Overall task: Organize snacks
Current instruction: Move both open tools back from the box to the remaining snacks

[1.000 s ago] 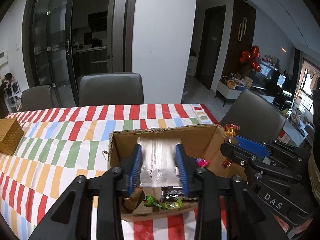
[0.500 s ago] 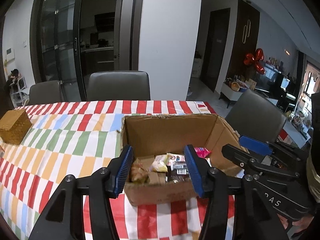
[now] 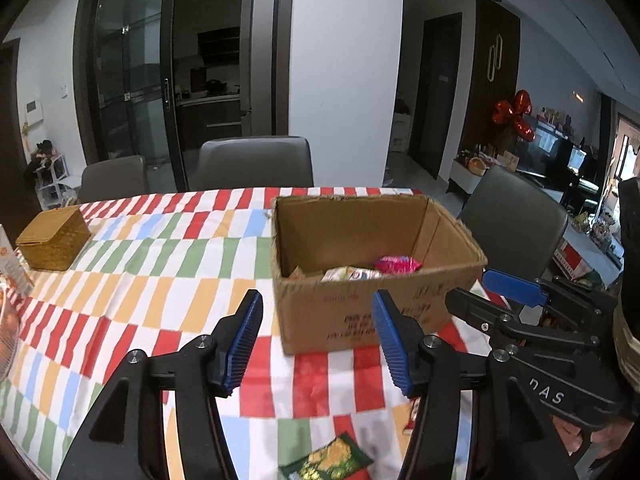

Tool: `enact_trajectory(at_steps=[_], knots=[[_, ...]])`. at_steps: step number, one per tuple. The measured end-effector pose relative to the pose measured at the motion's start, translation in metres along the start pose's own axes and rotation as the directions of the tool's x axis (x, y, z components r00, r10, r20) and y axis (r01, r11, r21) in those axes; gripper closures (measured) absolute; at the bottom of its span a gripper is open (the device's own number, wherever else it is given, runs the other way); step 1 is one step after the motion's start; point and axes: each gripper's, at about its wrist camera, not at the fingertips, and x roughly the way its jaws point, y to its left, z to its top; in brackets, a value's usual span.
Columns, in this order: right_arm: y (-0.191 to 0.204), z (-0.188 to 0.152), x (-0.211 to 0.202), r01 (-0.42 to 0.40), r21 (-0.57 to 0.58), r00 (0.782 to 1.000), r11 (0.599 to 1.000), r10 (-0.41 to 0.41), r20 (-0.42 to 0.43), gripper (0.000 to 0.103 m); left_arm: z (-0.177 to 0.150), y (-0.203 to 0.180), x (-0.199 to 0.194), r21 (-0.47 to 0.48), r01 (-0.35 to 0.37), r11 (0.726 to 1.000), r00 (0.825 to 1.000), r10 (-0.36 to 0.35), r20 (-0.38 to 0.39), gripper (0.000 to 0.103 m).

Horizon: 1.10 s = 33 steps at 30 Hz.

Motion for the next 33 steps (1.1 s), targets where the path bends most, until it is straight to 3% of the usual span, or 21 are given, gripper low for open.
enact_trajectory(at_steps=[3, 15, 33], knots=[[0.004, -0.012, -0.002, 0.002, -0.002, 1.000, 1.000, -0.002, -0.019, 0.050, -0.014, 0.001, -0.007, 0.010, -0.006, 1.000, 1.000, 0.006, -0.016, 0.045], [0.016, -0.057, 0.009, -0.008, -0.001, 0.990, 1.000, 0.007, -0.140, 0.049, -0.064, -0.005, -0.004, 0.054, 0.021, 0.998, 0.990, -0.014, -0.139, 0.039], [0.016, -0.112, 0.036, 0.014, 0.007, 0.958, 1.000, -0.012, -0.288, 0.046, -0.141, -0.013, 0.027, 0.118, 0.086, 0.989, 0.937, -0.040, -0.347, 0.032]])
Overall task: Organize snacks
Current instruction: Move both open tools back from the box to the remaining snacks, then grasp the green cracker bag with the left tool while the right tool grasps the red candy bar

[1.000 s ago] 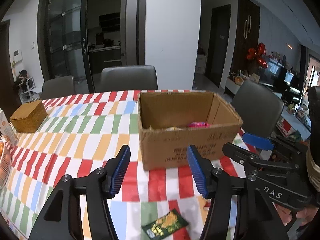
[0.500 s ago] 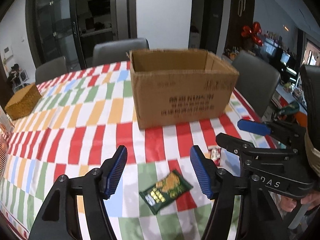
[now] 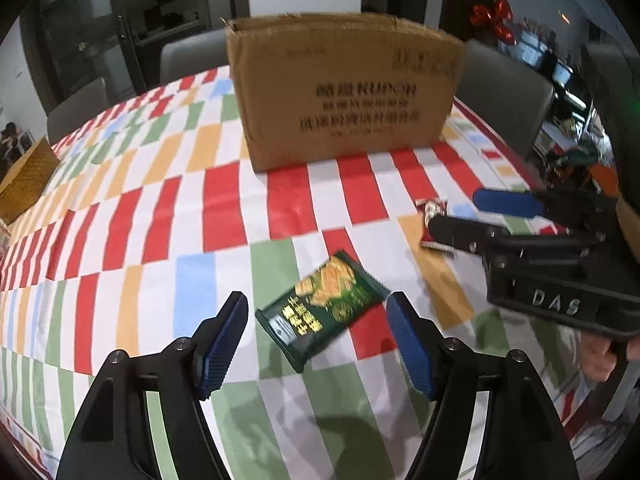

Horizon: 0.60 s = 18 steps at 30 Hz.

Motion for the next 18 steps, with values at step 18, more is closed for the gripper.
enact_trajectory(at_steps=[18], knots=[[-0.010, -0.008, 0.026, 0.026, 0.037, 0.997, 0.999, -0.023, -0.069, 0.046, 0.003, 0.006, 0.048, 0.000, -0.005, 1.000, 0.997, 0.005, -0.079, 0.028]])
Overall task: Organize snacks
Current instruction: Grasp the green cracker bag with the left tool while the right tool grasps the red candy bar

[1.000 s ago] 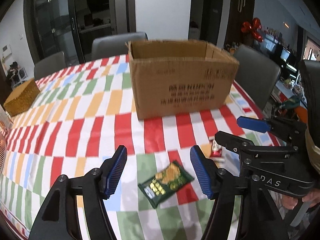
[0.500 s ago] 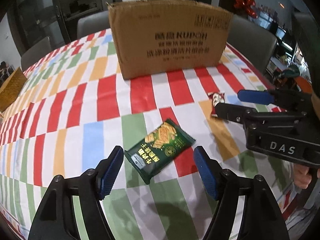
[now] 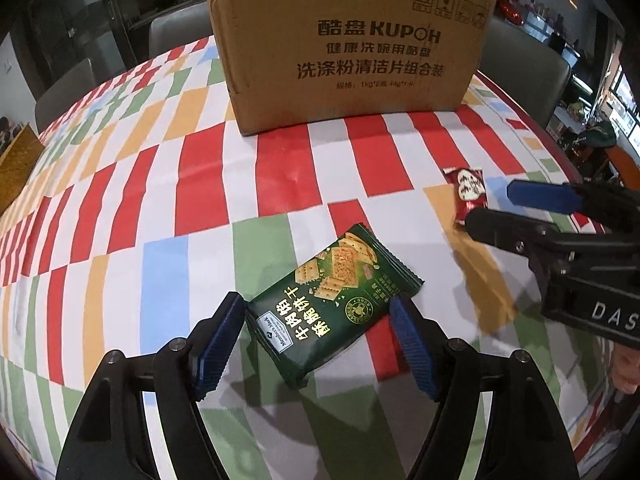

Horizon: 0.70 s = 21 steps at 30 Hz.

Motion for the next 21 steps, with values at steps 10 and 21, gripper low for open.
enact_trajectory(at_steps=[10, 21], knots=[[-0.010, 0.005, 0.009, 0.005, 0.037, 1.000, 0.999, -0.004, -0.011, 0.046, 0.013, -0.004, 0.005, 0.057, 0.030, 0.998, 0.999, -0.031, 0.011, 0.027], [-0.010, 0.003, 0.014, 0.015, 0.029, 1.000, 0.999, -0.014, -0.018, 0.046, 0.024, -0.013, 0.018, 0.198, 0.089, 0.976, 0.996, -0.084, -0.034, 0.039]])
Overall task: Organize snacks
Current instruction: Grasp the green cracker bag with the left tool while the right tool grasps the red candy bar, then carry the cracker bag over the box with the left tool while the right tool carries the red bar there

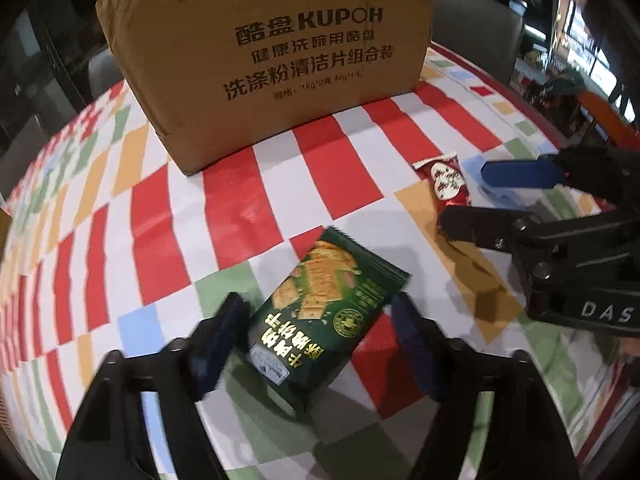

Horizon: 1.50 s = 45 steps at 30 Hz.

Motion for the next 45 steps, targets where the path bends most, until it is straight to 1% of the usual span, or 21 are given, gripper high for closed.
enact_trajectory(at_steps=[1, 2, 4, 9, 14, 16, 19, 20, 21, 22, 24, 25, 29, 35, 40, 45], knots=[[-0.001, 0.000, 0.000, -0.001, 0.003, 1.000, 1.000, 0.001, 0.000, 0.046, 0.000, 0.001, 0.000, -0.017, 0.013, 1.000, 1.000, -0.013, 0.004, 0.051], [-0.001, 0.001, 0.001, -0.003, 0.007, 1.000, 1.000, 0.003, -0.001, 0.046, 0.001, 0.003, 0.000, -0.046, 0.019, 0.999, 1.000, -0.018, 0.012, 0.055], [-0.003, 0.002, 0.002, -0.005, 0.013, 1.000, 1.000, 0.005, -0.001, 0.046, 0.001, 0.004, 0.000, -0.078, 0.012, 0.997, 1.000, -0.010, 0.025, 0.058], [-0.008, 0.006, 0.005, -0.002, 0.026, 1.000, 1.000, 0.002, -0.003, 0.046, 0.000, 0.009, -0.002, -0.173, 0.022, 0.985, 0.999, -0.014, 0.048, 0.060], [-0.012, 0.009, 0.010, -0.001, 0.045, 1.000, 0.999, 0.001, -0.004, 0.046, 0.001, 0.015, -0.006, -0.282, 0.023, 0.959, 0.997, -0.002, 0.075, 0.061], [-0.012, 0.010, 0.012, -0.003, 0.045, 1.000, 0.999, 0.004, -0.005, 0.046, 0.003, 0.015, -0.008, -0.303, 0.032, 0.952, 0.996, -0.005, 0.088, 0.061], [-0.010, 0.011, 0.014, 0.005, 0.033, 1.000, 0.999, -0.005, -0.003, 0.048, 0.006, 0.013, -0.011, -0.316, 0.034, 0.948, 0.995, -0.003, 0.098, 0.061], [-0.010, 0.011, 0.014, 0.005, 0.027, 1.000, 1.000, -0.005, -0.002, 0.053, 0.008, 0.013, -0.011, -0.320, 0.030, 0.947, 0.995, 0.002, 0.100, 0.061], [-0.010, 0.011, 0.015, 0.002, 0.022, 1.000, 1.000, -0.002, -0.004, 0.061, 0.009, 0.012, -0.012, -0.322, 0.028, 0.946, 0.995, 0.006, 0.103, 0.061], [-0.009, 0.011, 0.016, -0.002, 0.020, 1.000, 1.000, 0.002, -0.007, 0.065, 0.010, 0.012, -0.012, -0.324, 0.029, 0.946, 0.994, 0.007, 0.110, 0.061], [-0.009, 0.010, 0.018, -0.002, 0.013, 1.000, 1.000, 0.002, -0.014, 0.076, 0.012, 0.012, -0.013, -0.332, 0.030, 0.943, 0.993, 0.010, 0.118, 0.061], [-0.009, 0.010, 0.018, 0.000, 0.010, 1.000, 1.000, 0.000, -0.015, 0.078, 0.012, 0.012, -0.014, -0.336, 0.030, 0.941, 0.992, 0.012, 0.122, 0.061], [-0.010, 0.010, 0.016, 0.003, -0.004, 1.000, 1.000, -0.003, -0.005, 0.080, 0.014, 0.011, -0.017, -0.352, 0.034, 0.935, 0.991, 0.014, 0.131, 0.061], [-0.011, 0.012, -0.002, -0.008, -0.009, 0.999, 1.000, 0.008, 0.039, 0.080, 0.015, 0.005, -0.030, -0.368, 0.033, 0.929, 0.988, 0.026, 0.154, 0.061], [-0.011, 0.013, -0.025, -0.028, -0.018, 0.996, 0.999, 0.029, 0.087, 0.080, 0.015, 0.000, -0.048, -0.373, 0.030, 0.927, 0.982, 0.042, 0.185, 0.061], [-0.011, 0.015, -0.051, -0.039, -0.027, 0.989, 0.999, 0.043, 0.144, 0.080, 0.017, -0.006, -0.071, -0.367, 0.015, 0.930, 0.972, 0.073, 0.224, 0.061]])
